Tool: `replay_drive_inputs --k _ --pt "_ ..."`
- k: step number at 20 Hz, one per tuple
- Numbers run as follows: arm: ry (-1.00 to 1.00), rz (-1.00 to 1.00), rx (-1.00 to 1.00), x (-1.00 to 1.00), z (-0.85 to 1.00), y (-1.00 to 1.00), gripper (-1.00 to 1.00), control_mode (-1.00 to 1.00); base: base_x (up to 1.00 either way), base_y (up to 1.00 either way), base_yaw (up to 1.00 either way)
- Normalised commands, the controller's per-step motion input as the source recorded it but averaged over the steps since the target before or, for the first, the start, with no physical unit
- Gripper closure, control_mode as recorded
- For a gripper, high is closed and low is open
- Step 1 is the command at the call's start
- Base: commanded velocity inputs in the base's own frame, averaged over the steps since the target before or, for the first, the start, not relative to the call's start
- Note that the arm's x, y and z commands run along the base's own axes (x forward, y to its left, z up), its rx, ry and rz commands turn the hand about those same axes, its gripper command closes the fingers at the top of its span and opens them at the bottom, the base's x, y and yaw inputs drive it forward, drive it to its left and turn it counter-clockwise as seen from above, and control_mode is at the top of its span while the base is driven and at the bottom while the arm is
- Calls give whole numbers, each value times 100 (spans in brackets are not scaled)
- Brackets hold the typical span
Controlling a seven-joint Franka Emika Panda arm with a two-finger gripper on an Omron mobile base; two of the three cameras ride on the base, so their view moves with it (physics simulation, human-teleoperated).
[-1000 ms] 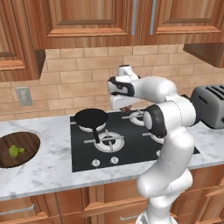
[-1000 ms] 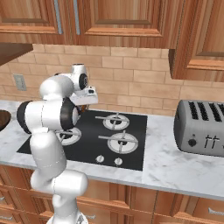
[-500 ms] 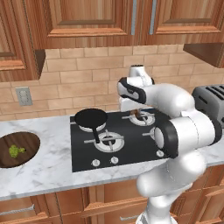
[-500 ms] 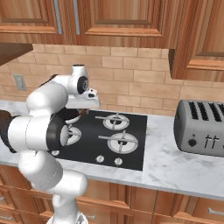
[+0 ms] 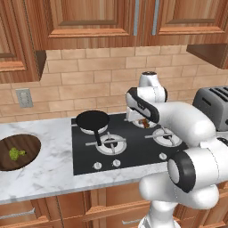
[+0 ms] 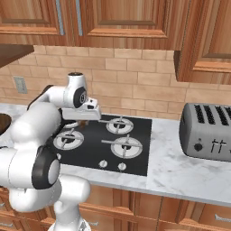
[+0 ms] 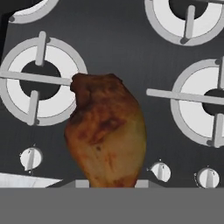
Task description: Place the chicken drumstick on the plate and place the broccoli on the same plate.
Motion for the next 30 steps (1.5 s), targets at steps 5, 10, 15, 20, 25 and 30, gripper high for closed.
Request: replay_drive_inputs --k 5,10,15,20,25,30 --pt "0 0 0 -38 6 -11 100 -100 0 0 0" --pt "0 0 0 0 16 0 100 -100 0 0 0" --pt "0 0 0 0 0 0 100 -100 0 0 0" --pt "0 0 0 0 0 0 100 -100 0 0 0" --pt "0 0 0 0 0 0 100 100 -28 0 0" --pt "0 0 0 0 0 0 100 100 -74 -16 -8"
